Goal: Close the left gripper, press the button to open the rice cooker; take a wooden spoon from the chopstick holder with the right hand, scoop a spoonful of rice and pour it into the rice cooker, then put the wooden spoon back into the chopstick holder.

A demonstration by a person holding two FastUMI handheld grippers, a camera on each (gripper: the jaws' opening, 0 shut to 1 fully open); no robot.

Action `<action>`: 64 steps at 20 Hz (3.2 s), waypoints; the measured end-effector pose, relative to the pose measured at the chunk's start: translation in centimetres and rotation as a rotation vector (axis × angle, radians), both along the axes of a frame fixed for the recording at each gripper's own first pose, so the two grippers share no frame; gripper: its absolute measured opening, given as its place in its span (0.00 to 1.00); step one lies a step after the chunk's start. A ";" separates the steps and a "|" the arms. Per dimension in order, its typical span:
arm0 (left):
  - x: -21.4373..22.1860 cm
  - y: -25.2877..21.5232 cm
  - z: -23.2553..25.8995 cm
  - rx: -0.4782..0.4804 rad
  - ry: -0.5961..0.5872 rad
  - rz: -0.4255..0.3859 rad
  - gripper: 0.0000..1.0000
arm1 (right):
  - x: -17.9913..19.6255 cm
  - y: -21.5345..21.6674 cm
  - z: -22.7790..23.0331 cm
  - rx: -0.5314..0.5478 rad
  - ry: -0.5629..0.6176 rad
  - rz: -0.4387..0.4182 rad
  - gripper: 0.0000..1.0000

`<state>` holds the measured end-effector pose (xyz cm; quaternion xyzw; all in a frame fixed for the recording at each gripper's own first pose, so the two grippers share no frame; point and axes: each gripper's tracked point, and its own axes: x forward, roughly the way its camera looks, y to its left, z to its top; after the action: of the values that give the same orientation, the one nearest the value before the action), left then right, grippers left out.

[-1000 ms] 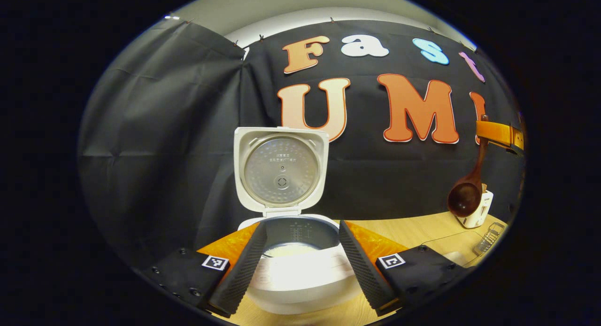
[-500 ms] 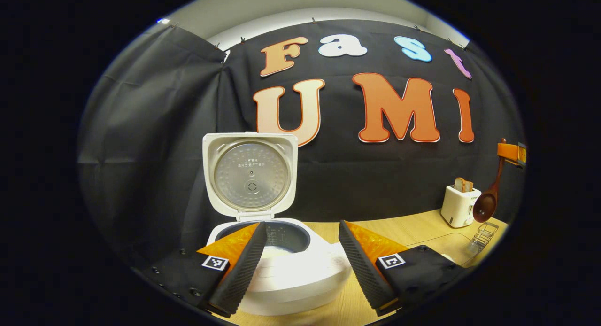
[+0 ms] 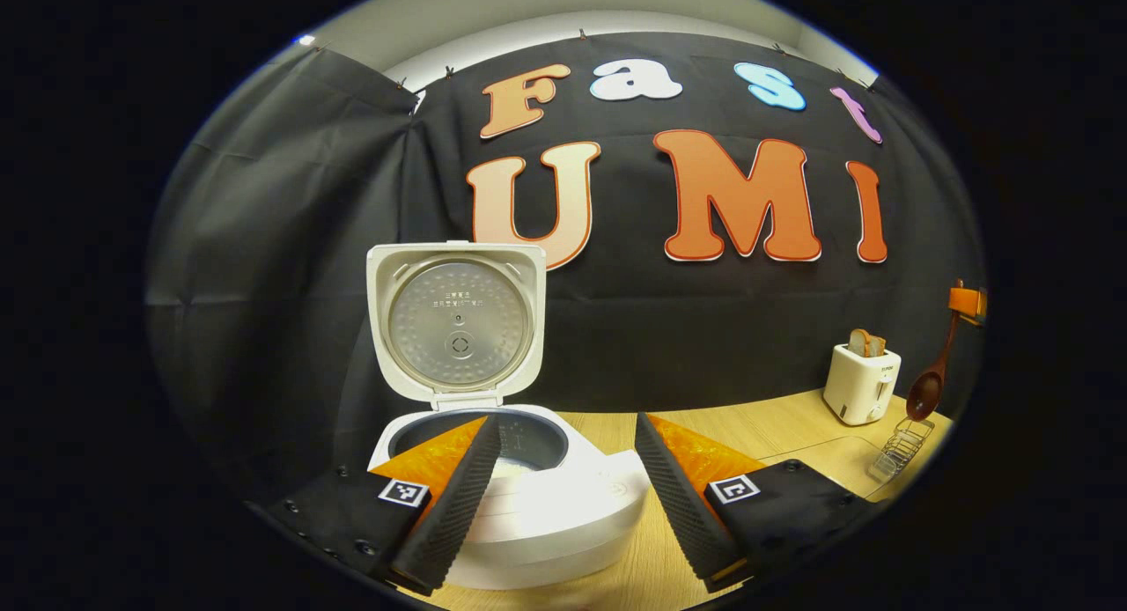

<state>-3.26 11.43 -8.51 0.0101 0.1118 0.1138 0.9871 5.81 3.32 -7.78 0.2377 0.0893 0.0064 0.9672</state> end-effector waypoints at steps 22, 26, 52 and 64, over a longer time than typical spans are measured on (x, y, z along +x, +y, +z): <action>1.3 -2.5 -1.0 0.055 0.052 -0.017 1.00 | -1.4 -2.6 -11.0 0.235 0.229 -0.052 0.13; 1.7 -2.5 -0.6 0.016 0.040 -0.027 0.99 | -1.3 -3.0 -11.1 0.236 0.233 -0.050 0.14; 11.8 10.6 10.2 0.029 -0.022 0.083 0.99 | -3.4 -6.8 3.9 -0.345 0.036 -0.056 0.90; 21.6 21.1 15.7 0.066 0.043 0.191 0.97 | -3.4 -3.6 8.7 -0.481 -0.031 0.001 0.92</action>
<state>18.33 32.51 7.20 0.0344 0.1294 0.2107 0.9683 2.46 -0.28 0.88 0.0002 0.0737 -0.0111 0.9972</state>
